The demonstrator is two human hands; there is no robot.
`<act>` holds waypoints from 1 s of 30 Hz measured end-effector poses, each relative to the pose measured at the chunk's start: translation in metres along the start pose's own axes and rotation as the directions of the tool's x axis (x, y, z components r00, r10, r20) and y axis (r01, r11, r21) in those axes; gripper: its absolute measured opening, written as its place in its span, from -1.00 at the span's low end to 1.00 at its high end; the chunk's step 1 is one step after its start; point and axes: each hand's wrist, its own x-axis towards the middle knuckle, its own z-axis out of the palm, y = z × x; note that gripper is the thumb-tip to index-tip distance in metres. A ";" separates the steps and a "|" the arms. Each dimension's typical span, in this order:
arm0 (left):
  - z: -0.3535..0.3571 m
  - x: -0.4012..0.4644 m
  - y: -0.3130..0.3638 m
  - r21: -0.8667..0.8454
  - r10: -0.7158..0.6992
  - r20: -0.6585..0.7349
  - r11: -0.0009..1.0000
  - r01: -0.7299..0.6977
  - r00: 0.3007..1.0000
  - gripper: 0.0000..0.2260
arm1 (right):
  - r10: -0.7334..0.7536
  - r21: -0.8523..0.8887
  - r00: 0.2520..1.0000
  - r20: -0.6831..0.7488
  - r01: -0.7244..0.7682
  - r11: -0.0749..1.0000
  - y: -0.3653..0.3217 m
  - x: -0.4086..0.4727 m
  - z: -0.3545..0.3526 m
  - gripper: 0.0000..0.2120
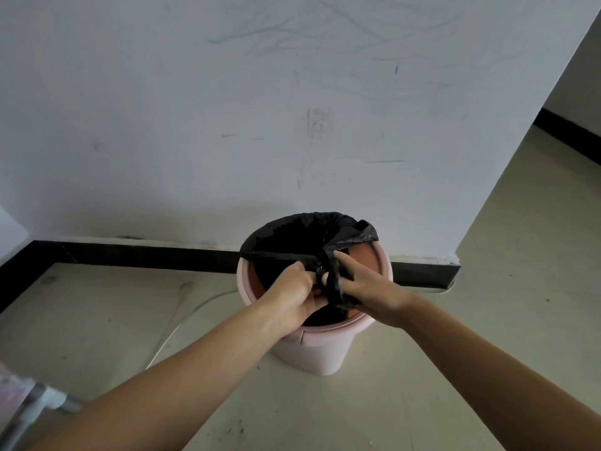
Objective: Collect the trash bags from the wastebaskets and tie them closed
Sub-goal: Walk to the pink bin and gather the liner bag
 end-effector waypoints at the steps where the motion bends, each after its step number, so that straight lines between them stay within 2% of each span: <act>1: 0.000 0.001 -0.001 0.002 -0.016 0.006 1.000 0.016 1.000 -0.71 | 0.005 -0.144 0.998 -0.055 -0.013 0.990 0.000 0.001 0.001 -0.61; 3: -0.003 0.003 0.001 0.005 -0.047 0.048 0.999 0.047 0.998 -0.74 | -0.066 -0.366 0.974 -0.217 -0.019 0.930 -0.001 0.005 0.000 -0.61; 5: -0.011 0.008 0.004 0.027 -0.093 0.071 0.995 0.092 0.993 -0.82 | -0.151 -0.477 0.944 -0.294 -0.008 0.879 0.000 0.007 -0.004 -0.67; 7: -0.023 0.016 0.007 0.026 -0.129 0.001 0.991 0.129 0.992 -0.82 | -0.193 -0.525 0.917 -0.350 -0.022 0.851 -0.001 0.007 -0.006 -0.67; 11: -0.056 0.044 0.018 -0.149 -0.082 -0.207 0.988 0.051 0.975 -0.82 | -0.144 -0.412 0.900 -0.411 -0.042 0.910 -0.002 0.003 -0.021 -0.66; 13: -0.068 0.059 0.026 -0.273 -0.048 -0.224 0.962 -0.016 0.973 -0.88 | -0.090 -0.383 0.913 -0.399 -0.077 0.920 0.004 0.002 -0.032 -0.60; 15: -0.071 0.070 0.029 -0.321 -0.012 -0.235 0.945 -0.066 0.972 -0.90 | -0.027 -0.346 0.923 -0.383 -0.117 0.931 0.008 -0.001 -0.041 -0.56; 18: -0.063 0.076 0.025 -0.309 0.024 -0.307 0.943 -0.123 0.952 -0.73 | 0.017 -0.260 0.889 -0.457 -0.151 0.954 0.011 -0.005 -0.052 -0.60; 20: -0.055 0.074 0.021 -0.116 0.133 -0.387 0.975 -0.191 0.913 -0.68 | 0.066 -0.090 0.831 -0.553 -0.138 0.986 0.011 -0.003 -0.059 -0.66; 21: -0.051 0.071 0.020 0.054 0.233 -0.399 0.972 -0.231 0.887 -0.69 | 0.099 0.014 0.796 -0.597 -0.113 0.993 0.009 -0.001 -0.060 -0.67; 22: -0.046 0.066 0.019 0.257 0.360 -0.378 0.926 -0.277 0.853 -0.71 | 0.122 0.101 0.762 -0.636 -0.074 0.992 0.007 0.002 -0.061 -0.67; 23: -0.041 0.059 0.018 0.471 0.487 -0.305 0.824 -0.315 0.818 -0.72 | 0.132 0.167 0.728 -0.673 -0.024 0.986 0.004 0.005 -0.060 -0.68; 24: -0.036 0.051 0.015 0.659 0.576 -0.191 0.676 -0.331 0.795 -0.71 | 0.126 0.208 0.704 -0.699 0.031 0.978 0.000 0.008 -0.057 -0.69; 25: -0.032 0.044 0.011 0.781 0.609 -0.078 0.529 -0.331 0.790 -0.69 | 0.115 0.226 0.705 -0.699 0.065 0.972 -0.003 0.011 -0.053 -0.71; 26: -0.029 0.039 0.007 0.838 0.607 0.016 0.426 -0.342 0.795 -0.67 | 0.093 0.219 0.735 -0.671 0.078 0.973 -0.005 0.015 -0.047 -0.74; 27: -0.025 0.034 0.003 0.854 0.589 0.091 0.368 -0.367 0.803 -0.68 | 0.062 0.188 0.789 -0.611 0.070 0.980 -0.007 0.020 -0.039 -0.77; 29: -0.019 0.024 -0.004 0.854 0.551 0.218 0.292 -0.431 0.806 -0.72 | 0.009 0.057 0.910 -0.415 0.016 0.998 -0.006 0.028 -0.022 -0.74; 30: -0.017 0.021 -0.007 0.842 0.513 0.274 0.281 -0.461 0.813 -0.71 | 0.011 -0.013 0.947 -0.322 -0.016 1.000 -0.005 0.031 -0.015 -0.71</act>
